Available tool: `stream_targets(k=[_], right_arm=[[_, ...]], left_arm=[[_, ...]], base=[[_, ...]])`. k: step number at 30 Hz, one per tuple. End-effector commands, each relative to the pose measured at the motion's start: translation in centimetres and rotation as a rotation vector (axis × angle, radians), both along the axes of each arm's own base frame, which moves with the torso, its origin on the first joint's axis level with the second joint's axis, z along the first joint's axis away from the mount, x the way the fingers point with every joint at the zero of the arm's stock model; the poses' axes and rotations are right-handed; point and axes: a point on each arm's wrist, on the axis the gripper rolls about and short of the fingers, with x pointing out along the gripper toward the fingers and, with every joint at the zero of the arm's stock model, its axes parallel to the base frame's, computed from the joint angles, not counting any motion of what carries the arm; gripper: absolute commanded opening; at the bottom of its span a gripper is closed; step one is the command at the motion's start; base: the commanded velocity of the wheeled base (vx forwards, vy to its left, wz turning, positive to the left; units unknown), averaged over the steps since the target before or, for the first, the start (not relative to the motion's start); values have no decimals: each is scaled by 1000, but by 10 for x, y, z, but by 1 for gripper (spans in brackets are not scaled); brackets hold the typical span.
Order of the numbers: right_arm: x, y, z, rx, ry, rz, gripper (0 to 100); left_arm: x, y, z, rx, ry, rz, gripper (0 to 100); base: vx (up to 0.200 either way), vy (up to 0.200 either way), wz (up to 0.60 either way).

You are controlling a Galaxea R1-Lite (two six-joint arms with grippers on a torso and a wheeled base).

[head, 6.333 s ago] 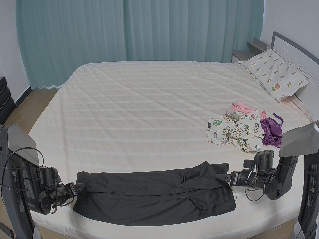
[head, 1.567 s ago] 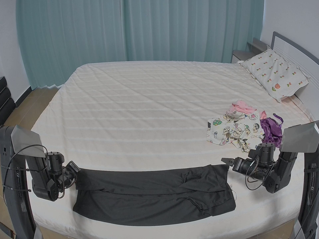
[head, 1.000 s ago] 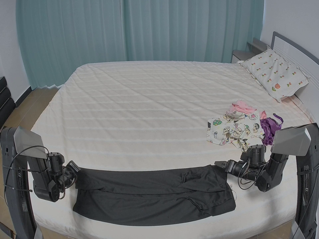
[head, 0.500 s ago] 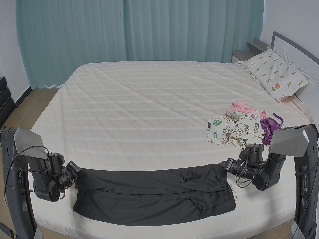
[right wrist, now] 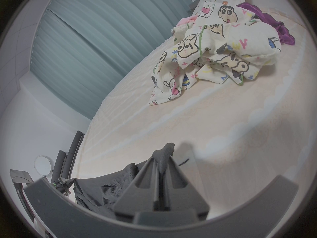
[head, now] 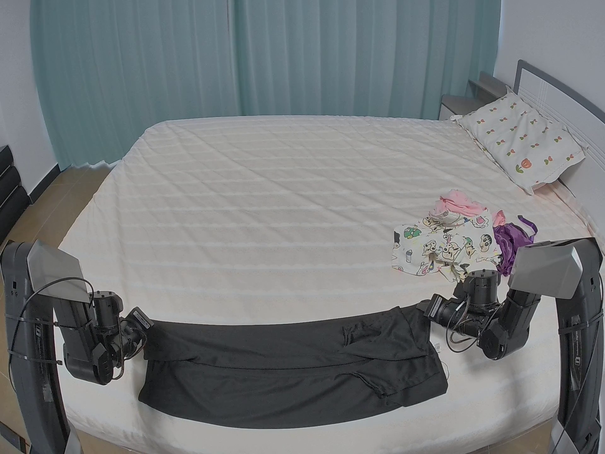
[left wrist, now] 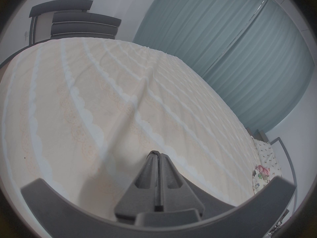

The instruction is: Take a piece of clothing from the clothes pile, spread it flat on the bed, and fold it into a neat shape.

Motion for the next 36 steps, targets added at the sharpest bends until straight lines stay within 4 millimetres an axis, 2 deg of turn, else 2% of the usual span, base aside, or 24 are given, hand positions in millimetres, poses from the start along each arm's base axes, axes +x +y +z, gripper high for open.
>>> stream_targets(k=[1,6,11,14,15,16,18,21,26,35,36], right_arm=[[0,0,-3,-2,6,1,100],[2,-5,5,4,-17,-16,100],[0,-20,46,21,-106,-58,100],[-4,-15,57,25,-128,-41,100],[-8,-6,63,30,-133,-8,100],[-13,15,62,33,-120,55,100],[-17,38,52,28,-82,120,100],[-11,62,36,9,-21,177,100],[5,70,37,0,40,185,100],[1,69,28,-63,59,198,100],[-1,69,21,-93,69,202,100]], left_arm=[[-2,0,-1,4,11,-7,100],[-2,-1,-2,8,12,-11,100],[-2,-1,-1,1,9,-10,100],[-1,0,0,-1,4,-7,100],[-1,1,0,-3,2,-5,100],[-1,1,0,-5,2,-5,100],[-2,1,0,-7,3,-6,100],[-2,1,0,-17,2,-21,100],[-3,2,1,-29,-12,-18,100],[-3,2,0,-29,-12,-18,100],[-3,2,1,-29,-13,-18,100]], base=[[0,0,0],[0,0,0],[0,0,0],[0,0,0],[0,0,0],[0,0,0],[0,0,0],[0,0,0],[0,0,0],[0,0,0],[0,0,0]])
